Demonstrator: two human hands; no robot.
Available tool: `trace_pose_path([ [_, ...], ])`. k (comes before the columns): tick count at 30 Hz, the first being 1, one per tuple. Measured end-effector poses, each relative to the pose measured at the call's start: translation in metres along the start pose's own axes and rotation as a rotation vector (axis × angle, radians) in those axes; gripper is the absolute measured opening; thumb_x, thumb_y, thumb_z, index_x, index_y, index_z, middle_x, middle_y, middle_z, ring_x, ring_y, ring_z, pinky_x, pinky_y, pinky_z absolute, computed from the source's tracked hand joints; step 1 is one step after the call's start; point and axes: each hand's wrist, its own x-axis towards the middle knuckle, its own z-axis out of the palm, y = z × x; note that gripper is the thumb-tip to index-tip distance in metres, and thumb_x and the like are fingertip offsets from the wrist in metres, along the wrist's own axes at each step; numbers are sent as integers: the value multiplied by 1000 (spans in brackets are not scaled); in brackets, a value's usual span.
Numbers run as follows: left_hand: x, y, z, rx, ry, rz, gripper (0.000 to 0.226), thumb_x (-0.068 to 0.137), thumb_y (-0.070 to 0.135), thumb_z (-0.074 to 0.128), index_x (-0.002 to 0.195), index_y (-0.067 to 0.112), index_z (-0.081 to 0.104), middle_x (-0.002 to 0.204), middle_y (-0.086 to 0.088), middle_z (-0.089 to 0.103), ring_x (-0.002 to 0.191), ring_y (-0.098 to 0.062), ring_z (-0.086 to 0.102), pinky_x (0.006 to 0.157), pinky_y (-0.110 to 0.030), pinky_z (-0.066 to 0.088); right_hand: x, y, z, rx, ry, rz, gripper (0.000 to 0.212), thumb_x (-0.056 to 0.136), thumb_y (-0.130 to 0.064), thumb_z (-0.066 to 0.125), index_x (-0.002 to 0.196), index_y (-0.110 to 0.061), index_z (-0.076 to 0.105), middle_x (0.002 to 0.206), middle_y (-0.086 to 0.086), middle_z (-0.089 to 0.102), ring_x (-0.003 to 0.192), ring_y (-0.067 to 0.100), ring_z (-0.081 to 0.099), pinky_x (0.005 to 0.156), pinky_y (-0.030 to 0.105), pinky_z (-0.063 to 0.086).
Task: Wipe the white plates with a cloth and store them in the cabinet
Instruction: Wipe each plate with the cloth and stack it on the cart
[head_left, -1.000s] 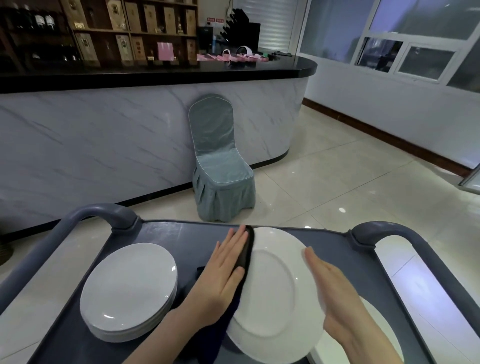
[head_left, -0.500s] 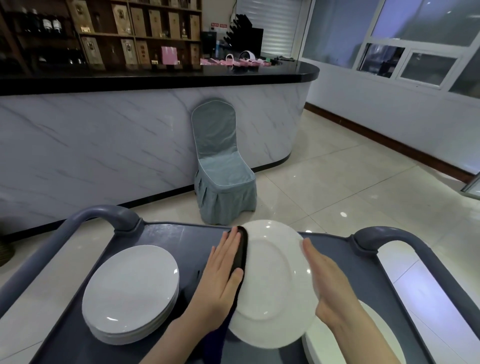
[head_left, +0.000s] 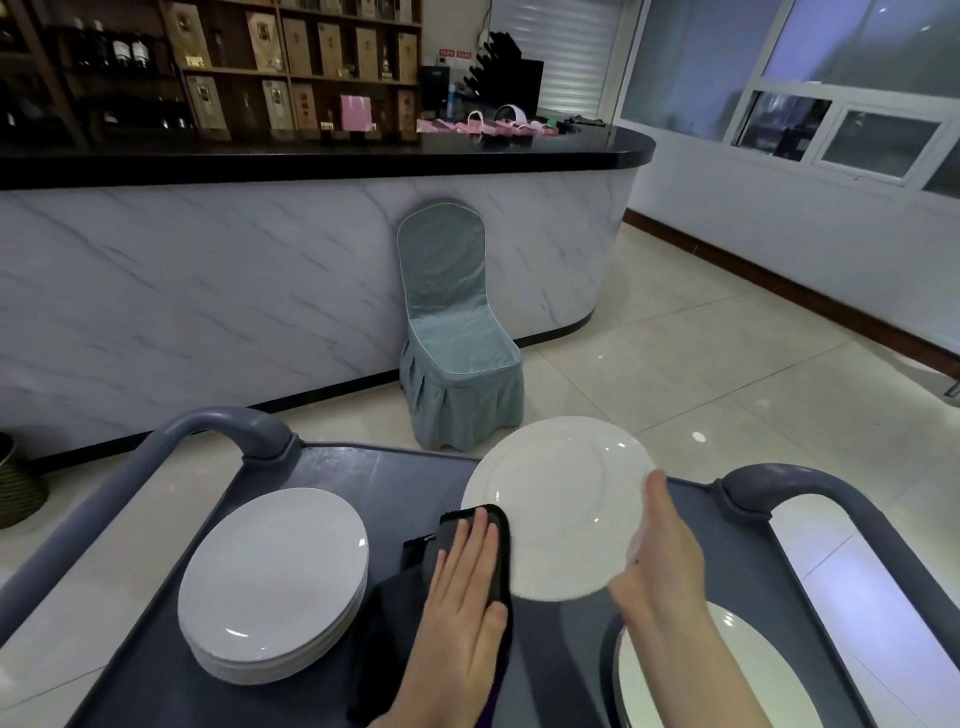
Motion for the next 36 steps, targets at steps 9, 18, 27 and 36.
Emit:
trace_pose_path([
  [9,18,37,0,177,-141,287,65,91,22,39,154,21,23,162,5,20,151,-17,11,118,-42,11,-18,19,10,-78,-75,35,36,98,-41,57,101,-10,74,95,5,78,83,16,75,72,33,53],
  [18,77,40,-12,-9,-148,13,52,104,20,19,153,32,8,160,26,-3,146,3,-16,123,-36,-6,-45,46,12,-250,-189,-10,33,102,-33,50,93,-22,80,101,1,78,97,12,73,81,28,52],
  [27,32,43,11,145,-171,183,62,97,29,25,156,22,5,163,16,-5,151,-10,-4,120,-36,-2,-32,25,11,-293,-99,-92,42,100,-37,53,72,-19,79,80,2,77,74,9,73,72,29,51],
  [36,62,26,-8,-72,-198,-41,54,101,30,17,149,39,-5,158,29,-14,145,6,-14,118,-24,-12,-36,29,4,-283,-101,14,35,100,-37,53,95,-12,76,89,9,78,79,22,76,62,31,57],
])
